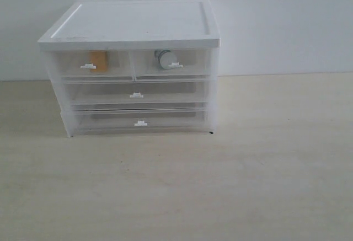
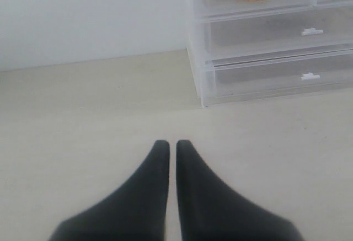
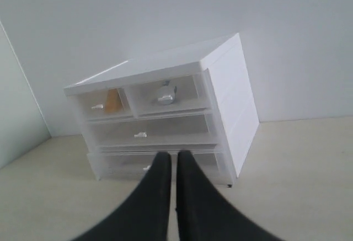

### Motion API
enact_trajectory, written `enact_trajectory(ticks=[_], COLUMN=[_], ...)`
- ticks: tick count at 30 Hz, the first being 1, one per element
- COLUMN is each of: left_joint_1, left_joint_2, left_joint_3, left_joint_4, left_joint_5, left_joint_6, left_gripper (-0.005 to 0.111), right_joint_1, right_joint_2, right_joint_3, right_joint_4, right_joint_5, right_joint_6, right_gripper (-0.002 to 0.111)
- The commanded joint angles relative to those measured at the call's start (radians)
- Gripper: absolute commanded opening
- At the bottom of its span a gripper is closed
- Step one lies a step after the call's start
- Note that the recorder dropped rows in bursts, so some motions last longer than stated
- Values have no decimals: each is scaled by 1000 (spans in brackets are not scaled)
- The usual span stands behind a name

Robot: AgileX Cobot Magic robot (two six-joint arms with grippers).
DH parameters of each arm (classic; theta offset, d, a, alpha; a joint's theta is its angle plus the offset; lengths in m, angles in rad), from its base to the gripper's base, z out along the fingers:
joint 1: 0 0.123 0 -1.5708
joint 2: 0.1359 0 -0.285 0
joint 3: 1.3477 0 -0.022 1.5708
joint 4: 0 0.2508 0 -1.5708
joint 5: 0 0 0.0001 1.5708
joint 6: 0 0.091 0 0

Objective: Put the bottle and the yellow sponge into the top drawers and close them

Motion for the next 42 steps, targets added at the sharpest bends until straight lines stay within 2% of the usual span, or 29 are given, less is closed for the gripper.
enact_trajectory(ticks=[1, 6, 18, 23, 26, 36, 42], left_joint_1=[2, 2, 2, 2, 2, 2, 2], left_joint_2=[-3, -3, -3, -3, -3, -3, -3], left_joint_3=[4, 4, 4, 4, 4, 4, 4], left_joint_4=[-12, -12, -12, -12, -12, -12, -12], left_joint_5=[-13, -13, -13, -13, -13, -13, -13], left_joint_6=[-5, -5, -5, -5, -5, -5, -5], left_gripper=[4, 4, 4, 4, 4, 4, 4], right_joint_1=[-3, -3, -3, -3, -3, -3, -3], right_joint_2=[-7, -7, -7, -7, -7, -7, -7], right_joint_3=[5, 5, 5, 5, 5, 5, 5], right_joint_4=[255, 594, 856, 1025, 1196, 1222, 1220], right_joint_5=[15, -6, -8, -20, -93, -113, -32], right_joint_6=[-250, -612, -888, -1064, -1148, -1152, -1181], right_gripper=[0, 0, 0, 0, 0, 0, 0])
